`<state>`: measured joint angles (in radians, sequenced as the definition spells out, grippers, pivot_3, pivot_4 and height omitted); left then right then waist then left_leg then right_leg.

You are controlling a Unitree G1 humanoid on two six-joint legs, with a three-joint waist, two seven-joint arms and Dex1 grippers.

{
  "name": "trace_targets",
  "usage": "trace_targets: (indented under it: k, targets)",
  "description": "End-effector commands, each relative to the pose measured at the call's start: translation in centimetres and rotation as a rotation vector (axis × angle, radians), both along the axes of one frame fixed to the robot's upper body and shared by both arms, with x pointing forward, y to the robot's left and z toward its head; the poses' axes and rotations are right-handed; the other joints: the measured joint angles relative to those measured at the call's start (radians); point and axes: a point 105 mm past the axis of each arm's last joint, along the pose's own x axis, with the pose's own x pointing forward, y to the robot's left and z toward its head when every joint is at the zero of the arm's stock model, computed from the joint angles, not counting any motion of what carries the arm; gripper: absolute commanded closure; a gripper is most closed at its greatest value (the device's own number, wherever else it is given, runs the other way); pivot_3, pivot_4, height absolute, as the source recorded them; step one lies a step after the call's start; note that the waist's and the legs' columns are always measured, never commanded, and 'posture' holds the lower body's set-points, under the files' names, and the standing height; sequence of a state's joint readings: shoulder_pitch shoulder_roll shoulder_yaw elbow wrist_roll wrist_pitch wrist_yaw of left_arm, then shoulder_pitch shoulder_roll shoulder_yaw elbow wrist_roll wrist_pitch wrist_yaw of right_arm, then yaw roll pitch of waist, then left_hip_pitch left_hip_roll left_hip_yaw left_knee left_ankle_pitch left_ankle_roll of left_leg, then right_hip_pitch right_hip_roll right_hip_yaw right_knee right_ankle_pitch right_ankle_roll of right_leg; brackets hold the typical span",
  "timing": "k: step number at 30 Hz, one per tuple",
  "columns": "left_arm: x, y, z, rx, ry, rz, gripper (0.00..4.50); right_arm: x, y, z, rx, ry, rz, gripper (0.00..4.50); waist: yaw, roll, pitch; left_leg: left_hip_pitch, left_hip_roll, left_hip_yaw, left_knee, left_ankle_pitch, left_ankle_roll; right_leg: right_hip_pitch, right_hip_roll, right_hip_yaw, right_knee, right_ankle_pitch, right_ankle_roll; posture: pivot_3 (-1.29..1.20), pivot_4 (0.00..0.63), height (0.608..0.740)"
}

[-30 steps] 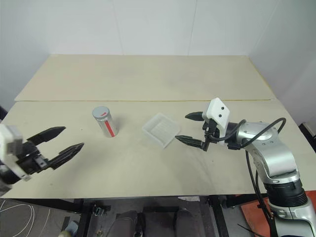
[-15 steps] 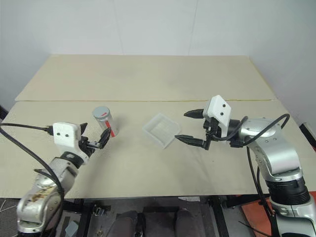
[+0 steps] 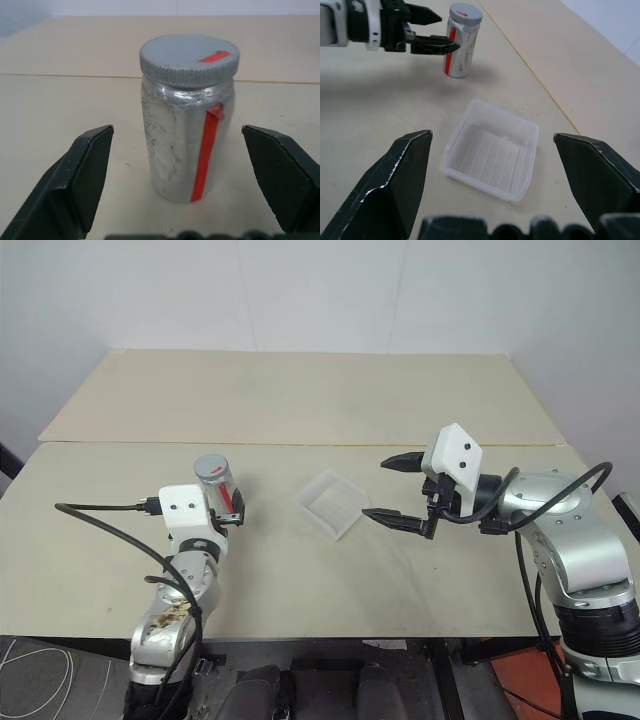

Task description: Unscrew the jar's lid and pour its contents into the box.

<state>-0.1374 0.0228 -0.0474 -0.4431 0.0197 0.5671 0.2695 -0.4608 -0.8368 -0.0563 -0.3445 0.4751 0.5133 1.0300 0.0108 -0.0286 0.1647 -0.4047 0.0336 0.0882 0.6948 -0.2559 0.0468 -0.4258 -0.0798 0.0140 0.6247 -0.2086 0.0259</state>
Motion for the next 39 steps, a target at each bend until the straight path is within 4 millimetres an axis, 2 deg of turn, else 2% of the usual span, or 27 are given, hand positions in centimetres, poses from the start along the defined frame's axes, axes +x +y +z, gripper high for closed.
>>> trace_targets:
  k: [1,18,21,24,25,33,39]
  targets:
    - [0.7,-0.6,1.2,-0.010,-0.053,0.014,0.02,-0.5,-0.2,1.6,0.004,-0.053,0.011,0.00,0.000,0.000,0.000,0.000,0.000,0.000,0.000,0.000,0.000,0.000,0.000,0.000,0.000,0.000,0.000,0.00,0.150,0.740]
    - [2.8,-2.3,1.2,-0.032,-0.073,0.093,0.02,-0.8,-0.5,2.1,-0.005,-0.063,0.027,0.00,0.000,-0.001,0.000,-0.001,0.000,0.000,0.000,0.000,0.001,0.000,0.000,0.000,-0.001,0.000,0.001,0.00,0.150,0.740]
    - [3.0,-2.2,1.1,-0.041,-0.065,0.093,0.66,-0.9,-0.5,2.2,-0.002,-0.063,0.031,0.00,0.001,-0.001,0.000,-0.001,0.000,-0.001,0.000,0.000,0.001,0.000,0.000,0.000,-0.001,0.000,0.001,0.00,0.150,0.740]
    - [3.0,-2.2,1.1,-0.035,-0.070,0.086,1.59,-1.0,-0.5,2.2,0.006,-0.063,0.033,0.00,0.001,-0.001,0.000,-0.001,0.000,0.000,0.000,0.000,0.001,0.000,0.000,0.000,-0.001,0.000,0.001,0.00,0.150,0.740]
    - [3.0,-2.2,1.2,-0.034,-0.072,0.083,1.74,-1.1,-0.5,2.3,0.011,-0.062,0.036,0.00,0.001,-0.001,0.000,-0.001,0.000,-0.001,0.000,0.000,0.001,0.000,0.000,0.000,-0.001,0.000,0.001,0.00,0.150,0.740]
    - [3.1,-1.6,1.4,-0.027,-0.081,0.054,1.75,-1.6,0.0,2.3,0.047,-0.063,0.056,0.00,0.001,-0.001,0.000,-0.001,0.000,0.000,0.000,0.000,0.001,0.000,-0.001,0.000,-0.001,0.000,0.001,0.00,0.150,0.740]
    - [2.7,-0.9,2.5,-0.054,-0.120,-0.101,1.75,-2.0,0.3,2.4,0.070,-0.062,0.068,0.00,0.000,-0.001,0.000,-0.001,0.000,-0.001,0.000,0.000,0.001,0.000,-0.001,-0.001,-0.001,0.000,0.001,0.00,0.150,0.740]
